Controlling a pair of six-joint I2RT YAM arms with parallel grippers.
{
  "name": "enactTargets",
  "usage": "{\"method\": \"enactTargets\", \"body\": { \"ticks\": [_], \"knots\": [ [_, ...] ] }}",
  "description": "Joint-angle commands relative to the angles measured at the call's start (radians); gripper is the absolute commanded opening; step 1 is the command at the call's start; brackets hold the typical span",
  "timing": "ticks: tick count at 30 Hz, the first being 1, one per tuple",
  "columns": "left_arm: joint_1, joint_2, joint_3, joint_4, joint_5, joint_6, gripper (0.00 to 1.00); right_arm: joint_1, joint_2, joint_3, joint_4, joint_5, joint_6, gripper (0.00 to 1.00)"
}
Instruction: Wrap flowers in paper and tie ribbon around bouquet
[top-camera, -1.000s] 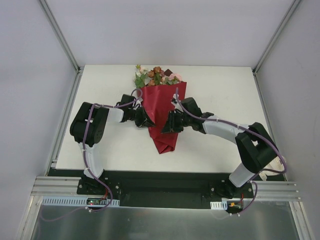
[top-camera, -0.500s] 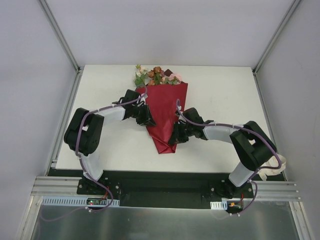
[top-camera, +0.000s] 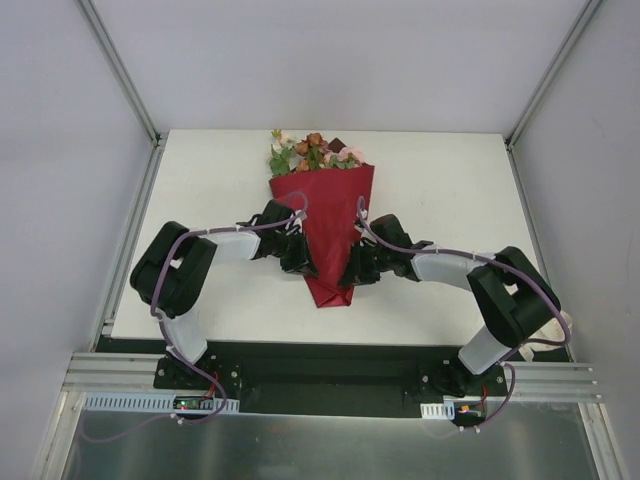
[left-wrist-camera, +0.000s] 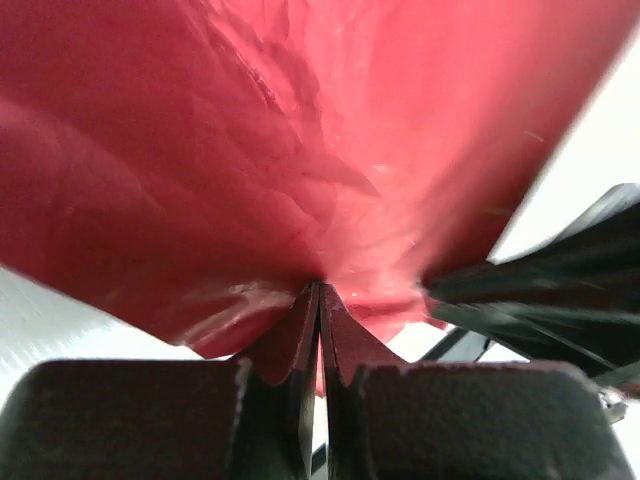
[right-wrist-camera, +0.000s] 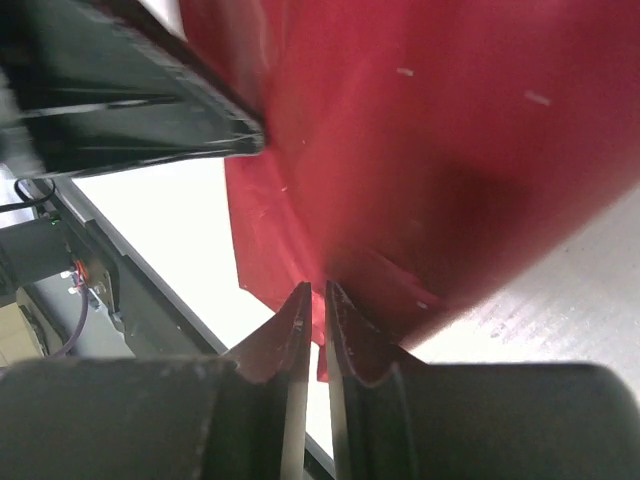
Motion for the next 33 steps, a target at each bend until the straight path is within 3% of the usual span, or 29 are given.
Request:
{"method": "enactTargets", "body": {
  "ticks": [1,6,8,13,16,24,33],
  "knots": [
    [-0.005,0.076,-0.035,0.076,0.012,-0.034,0.0,-0.03,-0.083,-0.021,0.033,-0.033,0.001,0.13],
    [-0.005,0.12,-0.038,0.075,-0.01,-0.023,0.0,-0.082,-0.032,-0.025,0.058,-0.068,-0.023,0.12],
    [-0.005,0.128,-0.039,0.075,-0.01,-0.026,0.0,-0.103,-0.006,-0.032,0.072,-0.093,-0.022,0.07],
    [-0.005,0.12,-0.047,0.075,-0.007,-0.026,0.0,-0.156,-0.043,-0.161,0.103,-0.073,-0.035,0.06],
    [-0.005,0.125,-0.04,0.075,0.005,-0.026,0.0,-0.156,-0.034,-0.163,0.101,-0.102,-0.048,0.06],
    [-0.005,0.117,-0.033,0.062,0.018,-0.024,0.0,-0.147,-0.209,-0.107,0.015,-0.133,-0.031,0.11],
    [-0.005,0.116,-0.029,0.062,0.018,-0.034,0.0,-0.094,-0.088,-0.161,0.139,-0.148,0.012,0.13]
  ]
}}
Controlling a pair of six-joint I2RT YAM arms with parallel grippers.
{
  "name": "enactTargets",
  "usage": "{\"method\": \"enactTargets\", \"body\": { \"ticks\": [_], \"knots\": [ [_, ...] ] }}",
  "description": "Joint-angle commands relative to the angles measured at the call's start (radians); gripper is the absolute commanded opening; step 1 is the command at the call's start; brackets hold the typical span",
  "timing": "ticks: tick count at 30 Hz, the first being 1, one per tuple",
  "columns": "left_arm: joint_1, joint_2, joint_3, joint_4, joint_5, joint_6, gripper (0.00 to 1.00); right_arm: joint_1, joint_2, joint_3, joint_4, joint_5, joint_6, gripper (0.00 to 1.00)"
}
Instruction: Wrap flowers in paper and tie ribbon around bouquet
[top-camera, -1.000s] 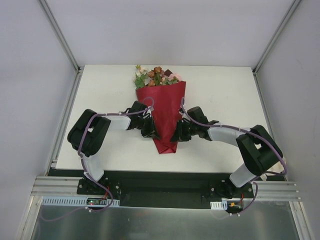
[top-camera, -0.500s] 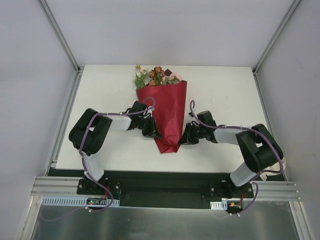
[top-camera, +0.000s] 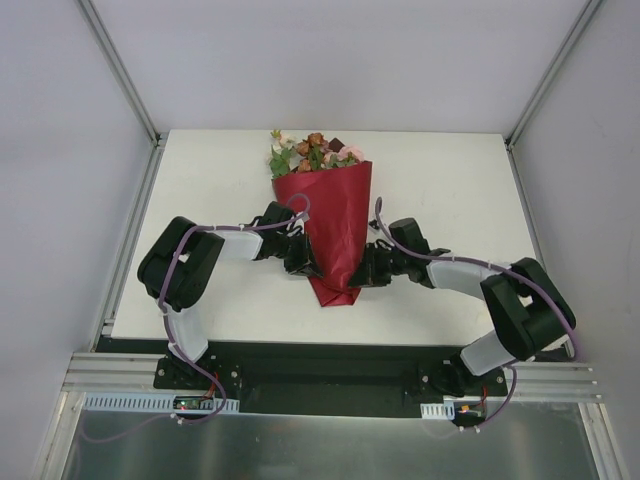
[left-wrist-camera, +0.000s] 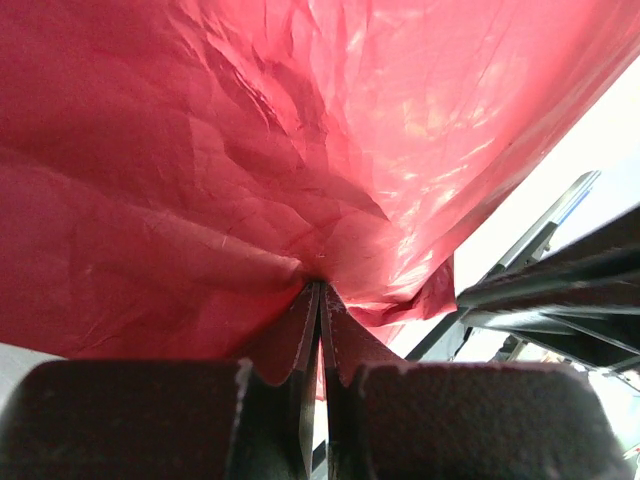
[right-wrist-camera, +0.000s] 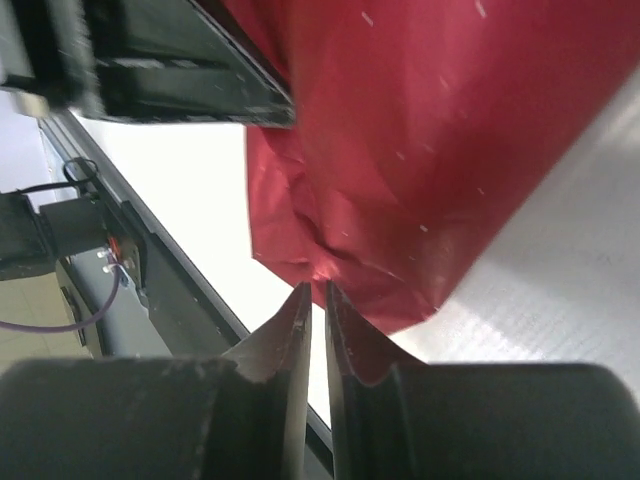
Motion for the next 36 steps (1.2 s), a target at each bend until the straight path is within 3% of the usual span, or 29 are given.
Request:
{"method": "enactTargets", "body": {
  "ticks": [1,8,13,25,36],
  "knots": [
    [-0.008,0.02,-0.006,-0.032,-0.042,0.01,0.0,0.01,0.048,-0.058,0.077,-0.03,0.019,0.12],
    [-0.008,0.015,-0.012,-0.032,-0.033,0.015,0.0,-0.014,-0.03,-0.121,0.075,-0.033,0.021,0.12],
    [-0.008,0.012,-0.01,-0.032,-0.018,0.018,0.0,-0.068,-0.075,-0.057,0.016,-0.045,-0.005,0.14],
    [-0.008,0.03,-0.006,-0.04,0.008,0.01,0.0,-0.175,0.282,0.227,0.078,-0.083,-0.006,0.12],
    [-0.011,0.016,-0.021,-0.052,0.01,0.004,0.0,-0.293,0.497,0.354,0.085,-0.074,0.053,0.11]
  ]
}}
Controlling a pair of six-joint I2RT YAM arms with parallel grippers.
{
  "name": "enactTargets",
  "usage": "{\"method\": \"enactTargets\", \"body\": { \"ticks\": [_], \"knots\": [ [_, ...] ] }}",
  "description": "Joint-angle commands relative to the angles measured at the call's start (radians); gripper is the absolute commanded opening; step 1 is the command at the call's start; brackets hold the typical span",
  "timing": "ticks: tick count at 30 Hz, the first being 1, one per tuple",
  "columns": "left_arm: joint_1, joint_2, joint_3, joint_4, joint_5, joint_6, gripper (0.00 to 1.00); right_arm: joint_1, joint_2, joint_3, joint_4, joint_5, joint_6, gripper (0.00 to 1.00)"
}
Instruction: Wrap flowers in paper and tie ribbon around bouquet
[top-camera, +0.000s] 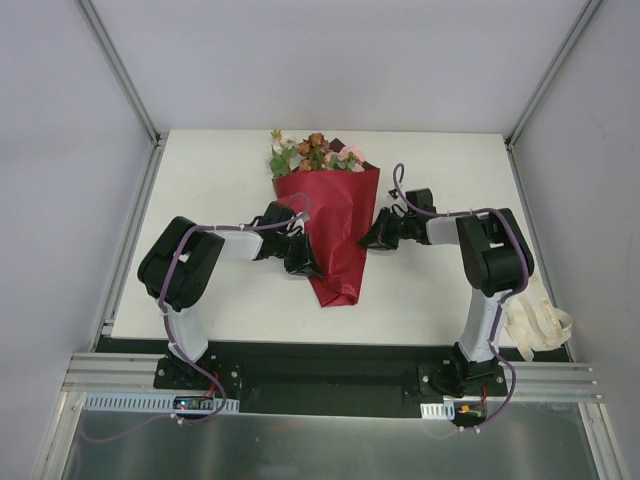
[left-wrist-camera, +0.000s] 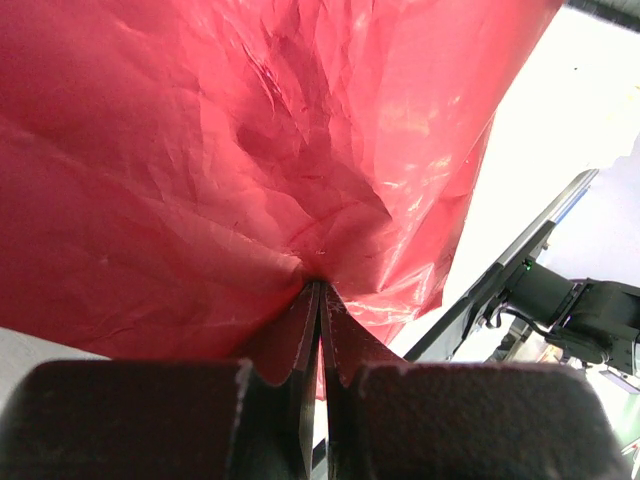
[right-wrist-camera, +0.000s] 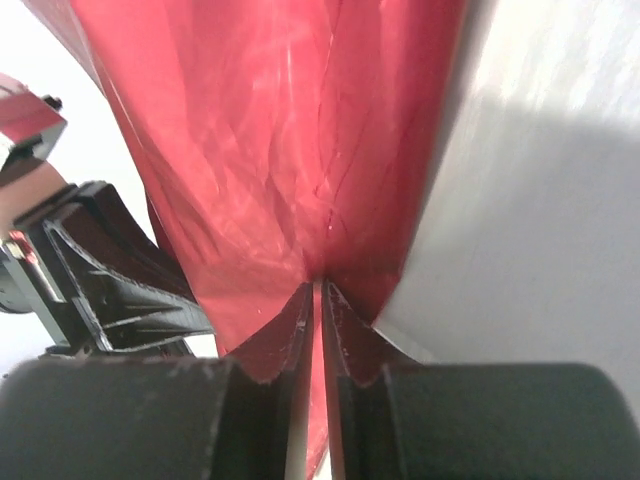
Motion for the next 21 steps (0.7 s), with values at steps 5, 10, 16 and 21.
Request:
{"method": "enactTargets", "body": {
  "ticks": [5,10,16,21],
  "knots": [
    [-0.012,0.018,-0.036,-0.055,-0.011,0.009,0.0,-0.076,0.111,0.103,0.025,0.023,0.064,0.11],
    [-0.016,0.014,-0.046,-0.055,-0.001,0.003,0.0,-0.093,0.148,0.209,-0.041,0.018,0.107,0.11],
    [-0.019,0.005,-0.049,-0.056,0.012,-0.004,0.0,-0.108,0.211,0.303,-0.121,0.045,0.153,0.1],
    [-0.02,0.008,-0.052,-0.056,0.015,-0.007,0.0,-0.127,0.262,0.399,-0.138,0.044,0.227,0.1]
  ]
}}
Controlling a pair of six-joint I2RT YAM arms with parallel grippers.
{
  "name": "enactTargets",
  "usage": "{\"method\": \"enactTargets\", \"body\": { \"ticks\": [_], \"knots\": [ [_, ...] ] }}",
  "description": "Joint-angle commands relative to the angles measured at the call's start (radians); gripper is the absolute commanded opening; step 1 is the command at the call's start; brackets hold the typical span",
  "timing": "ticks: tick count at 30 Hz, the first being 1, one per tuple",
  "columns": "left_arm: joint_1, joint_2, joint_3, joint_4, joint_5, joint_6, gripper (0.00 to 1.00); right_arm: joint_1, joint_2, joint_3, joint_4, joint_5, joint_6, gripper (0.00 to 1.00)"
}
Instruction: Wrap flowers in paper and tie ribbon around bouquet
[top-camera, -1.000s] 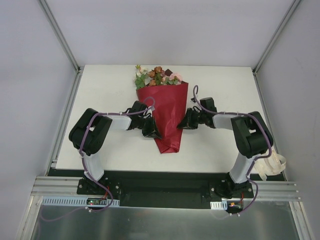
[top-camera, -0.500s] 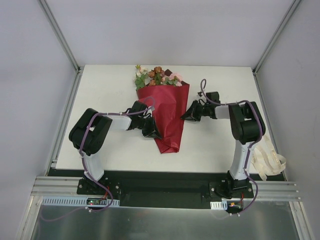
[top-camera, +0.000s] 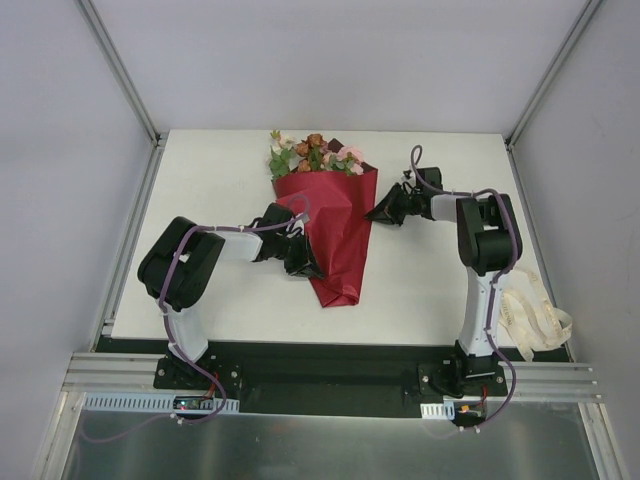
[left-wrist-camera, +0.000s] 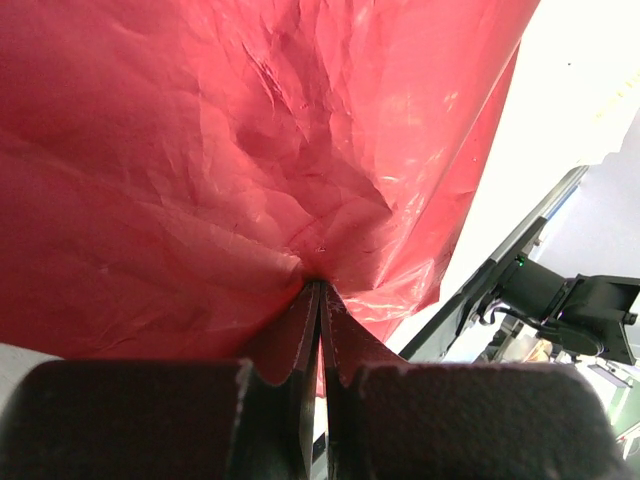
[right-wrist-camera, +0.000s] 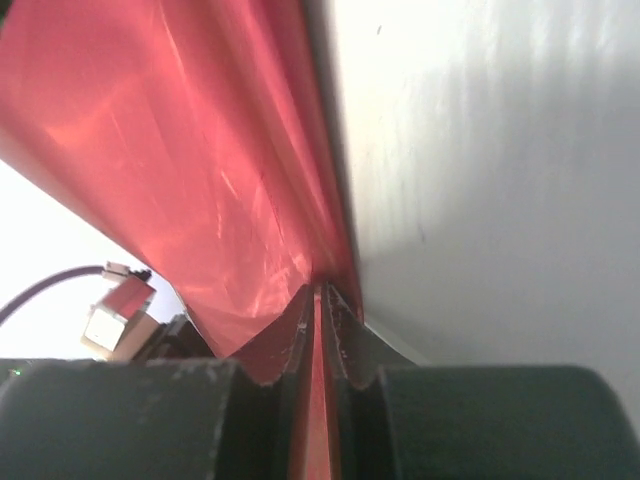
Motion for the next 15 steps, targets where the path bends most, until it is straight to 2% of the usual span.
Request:
{"method": "enactTargets", "body": {
  "ticks": [1,15],
  "knots": [
    [-0.02,0.009,-0.034,-0.081,0.0,0.011,0.0,-0.025,0.061,0.095,-0.055,0.052,0.069,0.1],
    [-0.023,-0.003,-0.076,-0.082,-0.008,-0.001,0.0,-0.056,0.242,0.375,-0.109,0.088,0.168,0.1]
  ]
}}
